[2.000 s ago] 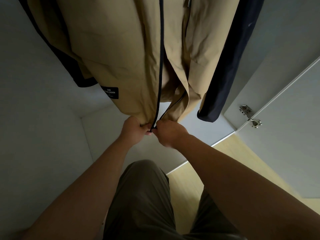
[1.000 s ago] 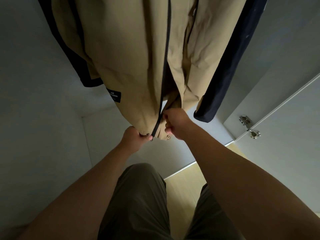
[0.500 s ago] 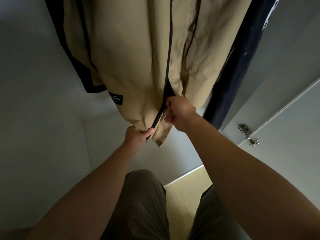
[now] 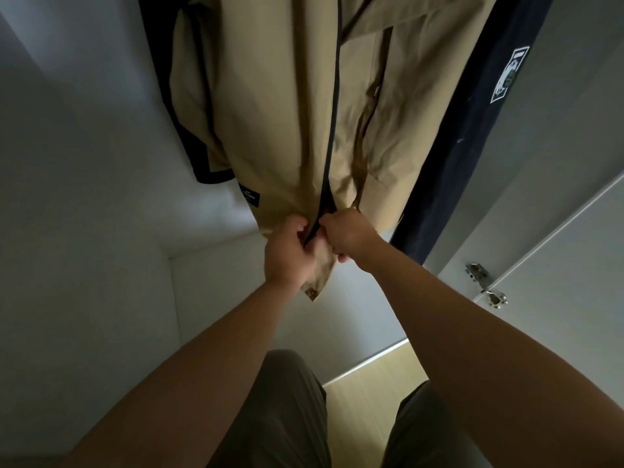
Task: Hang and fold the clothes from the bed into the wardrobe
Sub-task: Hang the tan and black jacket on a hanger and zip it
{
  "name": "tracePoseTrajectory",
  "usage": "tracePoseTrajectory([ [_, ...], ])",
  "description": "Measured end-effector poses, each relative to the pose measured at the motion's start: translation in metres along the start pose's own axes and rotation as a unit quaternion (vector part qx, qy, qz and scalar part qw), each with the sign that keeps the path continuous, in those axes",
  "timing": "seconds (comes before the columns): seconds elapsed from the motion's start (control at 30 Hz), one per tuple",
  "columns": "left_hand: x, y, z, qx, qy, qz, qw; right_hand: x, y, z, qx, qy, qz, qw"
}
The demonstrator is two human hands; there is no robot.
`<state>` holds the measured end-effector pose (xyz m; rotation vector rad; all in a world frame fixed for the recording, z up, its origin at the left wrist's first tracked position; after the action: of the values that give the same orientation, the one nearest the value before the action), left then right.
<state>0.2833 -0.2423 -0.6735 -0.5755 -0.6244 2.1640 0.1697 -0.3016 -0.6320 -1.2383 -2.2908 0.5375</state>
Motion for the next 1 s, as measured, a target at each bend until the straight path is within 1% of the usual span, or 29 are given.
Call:
tracePoseTrajectory([
  [0.03,-0.005,0.001,-0.002,0.006,-0.015,-0.004,1.000,0.000,-0.001,-0.003,0.063,-0.015,-0.015,0.998],
  [0.07,-0.010,0.001,-0.003,0.001,-0.011,0.001,1.000,-0.001,-0.006,-0.005,0.123,-0.023,-0.005,0.992],
  [0.1,-0.013,0.001,-0.002,-0.008,0.005,0.005,1.000,-0.001,-0.016,-0.007,0.194,-0.027,0.033,0.980],
  [0.13,-0.015,0.000,-0.001,-0.020,0.021,0.005,1.000,-0.002,-0.027,-0.011,0.279,-0.038,0.092,0.955],
  [0.17,-0.016,-0.001,-0.001,-0.032,0.033,0.004,0.999,-0.002,-0.035,-0.017,0.358,-0.051,0.143,0.921],
  [0.2,-0.016,-0.001,-0.002,-0.036,0.042,0.005,0.998,-0.003,-0.039,-0.025,0.403,-0.067,0.172,0.896],
  [0.23,-0.016,-0.002,-0.003,-0.033,0.046,0.010,0.998,-0.005,-0.040,-0.031,0.418,-0.084,0.183,0.886],
  [0.33,-0.016,-0.003,-0.005,-0.018,0.047,0.023,0.998,-0.018,-0.035,-0.044,0.430,-0.111,0.181,0.877],
  [0.43,-0.017,0.001,-0.004,-0.027,0.052,0.010,0.998,-0.025,-0.032,-0.053,0.461,-0.110,0.198,0.858],
  [0.5,-0.020,0.002,-0.006,-0.023,0.045,0.004,0.999,-0.028,-0.034,-0.053,0.468,-0.096,0.204,0.855],
  [0.6,-0.021,0.003,-0.007,-0.028,0.053,-0.006,0.998,-0.032,-0.046,-0.051,0.452,-0.083,0.204,0.865],
  [0.67,-0.024,0.002,-0.008,-0.051,0.055,-0.010,0.997,-0.032,-0.053,-0.048,0.420,-0.106,0.226,0.873],
  [0.73,-0.031,0.001,-0.016,-0.060,0.021,-0.022,0.998,-0.019,-0.057,-0.036,0.317,-0.176,0.303,0.881],
  [0.77,-0.035,0.001,-0.020,-0.053,-0.004,-0.031,0.998,-0.006,-0.057,-0.021,0.233,-0.196,0.350,0.886],
  [0.8,-0.039,0.001,-0.024,-0.042,-0.026,-0.039,0.998,0.005,-0.055,0.002,0.135,-0.193,0.381,0.894],
  [0.83,-0.042,0.002,-0.027,-0.027,-0.040,-0.045,0.998,0.013,-0.050,0.027,0.050,-0.157,0.390,0.906],
  [0.87,-0.044,0.003,-0.027,-0.013,-0.046,-0.051,0.998,0.016,-0.043,0.051,-0.017,-0.104,0.385,0.917],
  [0.9,-0.044,0.005,-0.025,-0.004,-0.045,-0.058,0.997,0.016,-0.037,0.069,-0.062,-0.049,0.374,0.924],
  [1.0,-0.042,0.008,-0.022,-0.003,-0.036,-0.065,0.997,0.003,-0.033,0.081,-0.125,0.064,0.326,0.935],
])
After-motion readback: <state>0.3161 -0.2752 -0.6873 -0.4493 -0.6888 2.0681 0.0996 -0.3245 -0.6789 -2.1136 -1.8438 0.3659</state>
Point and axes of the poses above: each hand's wrist, its own x-axis away from the middle knuckle, its own y-axis out of the palm, z = x × y, the point moved 7 cm from there along -x, towards the middle knuckle, and after that the axes turned 7 degrees about -y, right-handed, at the moved point
